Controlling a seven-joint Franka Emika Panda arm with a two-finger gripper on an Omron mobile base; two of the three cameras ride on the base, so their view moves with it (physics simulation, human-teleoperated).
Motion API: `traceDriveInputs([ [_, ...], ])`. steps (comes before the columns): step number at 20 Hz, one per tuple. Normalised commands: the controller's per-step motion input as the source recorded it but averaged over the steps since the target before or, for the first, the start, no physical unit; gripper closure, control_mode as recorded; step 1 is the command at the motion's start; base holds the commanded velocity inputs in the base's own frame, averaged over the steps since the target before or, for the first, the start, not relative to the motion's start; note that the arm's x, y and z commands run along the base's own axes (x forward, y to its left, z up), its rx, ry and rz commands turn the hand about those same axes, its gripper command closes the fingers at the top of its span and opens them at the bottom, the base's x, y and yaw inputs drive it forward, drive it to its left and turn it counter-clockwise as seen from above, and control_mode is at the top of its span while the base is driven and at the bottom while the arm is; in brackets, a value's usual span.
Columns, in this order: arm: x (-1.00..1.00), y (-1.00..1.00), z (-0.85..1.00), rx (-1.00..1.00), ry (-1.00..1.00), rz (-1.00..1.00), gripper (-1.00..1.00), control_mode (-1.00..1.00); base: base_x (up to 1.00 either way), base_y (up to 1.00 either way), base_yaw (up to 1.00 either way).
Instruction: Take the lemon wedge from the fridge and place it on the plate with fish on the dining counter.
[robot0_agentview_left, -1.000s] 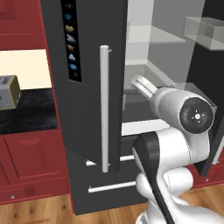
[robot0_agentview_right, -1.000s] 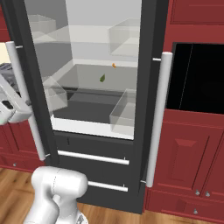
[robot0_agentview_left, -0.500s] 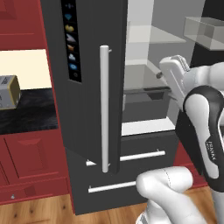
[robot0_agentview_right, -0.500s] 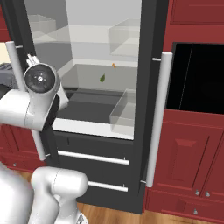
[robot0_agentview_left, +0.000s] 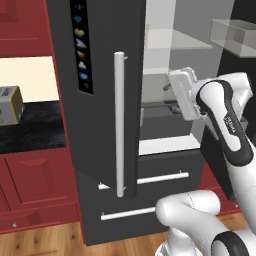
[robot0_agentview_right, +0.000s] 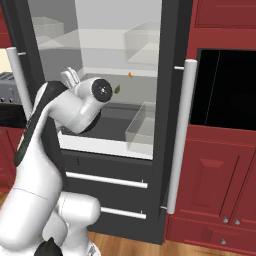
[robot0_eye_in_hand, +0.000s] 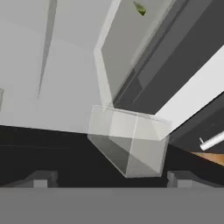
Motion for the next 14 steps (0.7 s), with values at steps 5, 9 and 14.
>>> traceDriveInputs([
  [5, 1.00, 0.73, -0.28, 0.03, 0.16, 0.15, -1.00, -1.00, 0.00, 0.00, 0.00],
  [9, 0.99, 1.00, -0.16, 0.01, 0.21, 0.23, -1.00, -1.00, 0.00, 0.00, 0.00],
  [14, 0.23, 1.00, -0.03, 0.00, 0.22, 0.41, -1.00, -1.00, 0.00, 0.00, 0.00],
])
